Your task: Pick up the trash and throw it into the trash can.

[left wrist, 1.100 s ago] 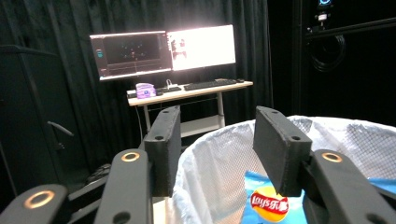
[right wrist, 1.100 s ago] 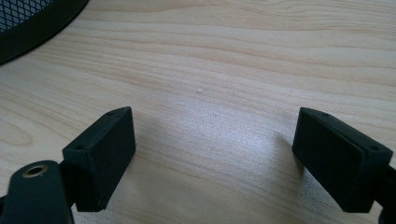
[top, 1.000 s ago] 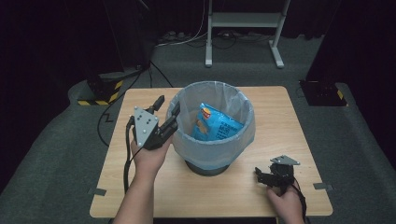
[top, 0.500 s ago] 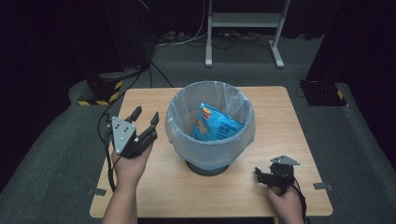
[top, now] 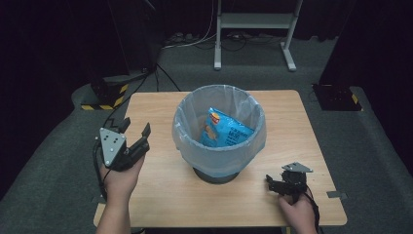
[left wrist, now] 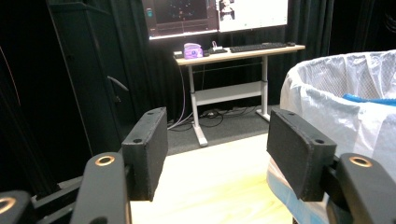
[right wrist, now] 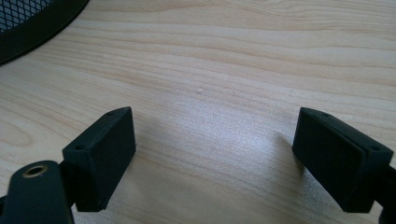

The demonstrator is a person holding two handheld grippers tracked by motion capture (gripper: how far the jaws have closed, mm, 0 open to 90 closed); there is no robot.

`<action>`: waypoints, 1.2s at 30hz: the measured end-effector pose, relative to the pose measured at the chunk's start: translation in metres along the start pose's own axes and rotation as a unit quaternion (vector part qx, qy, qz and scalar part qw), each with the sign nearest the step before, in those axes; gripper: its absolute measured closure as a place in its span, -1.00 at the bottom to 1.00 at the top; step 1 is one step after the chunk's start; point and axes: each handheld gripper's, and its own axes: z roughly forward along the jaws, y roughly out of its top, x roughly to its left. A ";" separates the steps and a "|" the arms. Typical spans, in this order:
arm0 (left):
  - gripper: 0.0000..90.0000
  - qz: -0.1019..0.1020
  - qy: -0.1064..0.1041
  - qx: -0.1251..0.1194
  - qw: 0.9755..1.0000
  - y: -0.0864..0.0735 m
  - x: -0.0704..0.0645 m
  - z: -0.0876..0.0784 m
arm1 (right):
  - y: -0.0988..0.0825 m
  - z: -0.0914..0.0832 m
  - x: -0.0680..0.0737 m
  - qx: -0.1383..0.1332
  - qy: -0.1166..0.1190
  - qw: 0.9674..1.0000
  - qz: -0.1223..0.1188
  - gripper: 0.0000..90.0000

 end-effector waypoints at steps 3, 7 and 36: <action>-0.21 -0.002 0.000 0.008 1.000 -0.002 0.001 0.001 | 0.000 0.000 0.000 0.000 0.000 1.000 0.000 -0.71; -0.29 -0.007 -0.001 0.023 1.000 -0.007 0.003 0.003 | 0.000 0.000 0.000 0.000 0.000 1.000 0.000 -0.71; -0.56 -0.028 -0.065 0.313 0.947 -0.160 0.004 0.069 | 0.001 0.001 0.000 0.004 0.005 1.000 -0.004 -0.74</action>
